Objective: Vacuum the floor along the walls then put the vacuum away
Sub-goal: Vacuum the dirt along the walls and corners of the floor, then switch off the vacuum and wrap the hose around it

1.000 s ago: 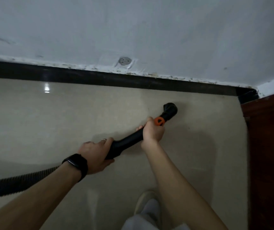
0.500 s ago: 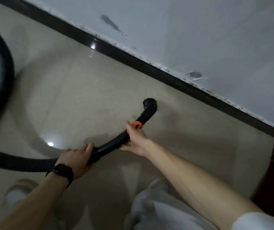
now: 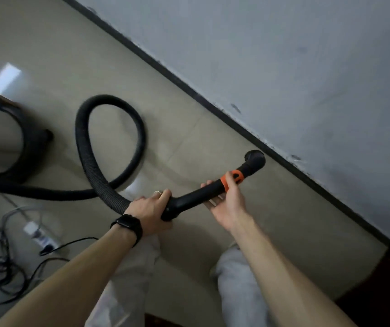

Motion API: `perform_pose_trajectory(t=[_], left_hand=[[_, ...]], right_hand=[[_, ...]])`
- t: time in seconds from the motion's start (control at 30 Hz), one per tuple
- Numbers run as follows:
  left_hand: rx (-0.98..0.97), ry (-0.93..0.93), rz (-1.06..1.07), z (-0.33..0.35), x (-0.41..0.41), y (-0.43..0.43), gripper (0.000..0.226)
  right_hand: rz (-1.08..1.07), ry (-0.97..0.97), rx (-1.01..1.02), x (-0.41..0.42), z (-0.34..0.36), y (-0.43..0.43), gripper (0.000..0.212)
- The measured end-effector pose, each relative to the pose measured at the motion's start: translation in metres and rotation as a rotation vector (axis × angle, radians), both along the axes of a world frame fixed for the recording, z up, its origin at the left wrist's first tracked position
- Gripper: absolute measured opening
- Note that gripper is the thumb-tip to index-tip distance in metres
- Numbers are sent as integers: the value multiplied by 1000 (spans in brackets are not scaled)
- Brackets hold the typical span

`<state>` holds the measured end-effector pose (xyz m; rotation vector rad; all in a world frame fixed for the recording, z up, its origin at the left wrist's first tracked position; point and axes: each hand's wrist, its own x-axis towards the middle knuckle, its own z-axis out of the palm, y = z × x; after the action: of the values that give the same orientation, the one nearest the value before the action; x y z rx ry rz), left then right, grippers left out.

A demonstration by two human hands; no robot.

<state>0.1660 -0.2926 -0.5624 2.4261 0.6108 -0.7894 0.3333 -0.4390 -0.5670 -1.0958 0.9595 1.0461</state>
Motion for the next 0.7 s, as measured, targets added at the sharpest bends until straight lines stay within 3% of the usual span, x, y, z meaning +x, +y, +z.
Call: perform_pose_trajectory(t=[0.2, 0.43, 0.57, 0.7], left_hand=[[-45, -197, 340, 173, -7, 3, 39], [91, -525, 693, 345, -22, 8, 43], [222, -590, 776, 408, -37, 28, 49], [248, -657, 856, 457, -49, 31, 42]], right_hand=[[207, -260, 181, 12, 199, 42, 33], [540, -647, 528, -19, 424, 105, 14], [688, -821, 672, -47, 499, 129, 8], [848, -1020, 764, -68, 551, 151, 23]])
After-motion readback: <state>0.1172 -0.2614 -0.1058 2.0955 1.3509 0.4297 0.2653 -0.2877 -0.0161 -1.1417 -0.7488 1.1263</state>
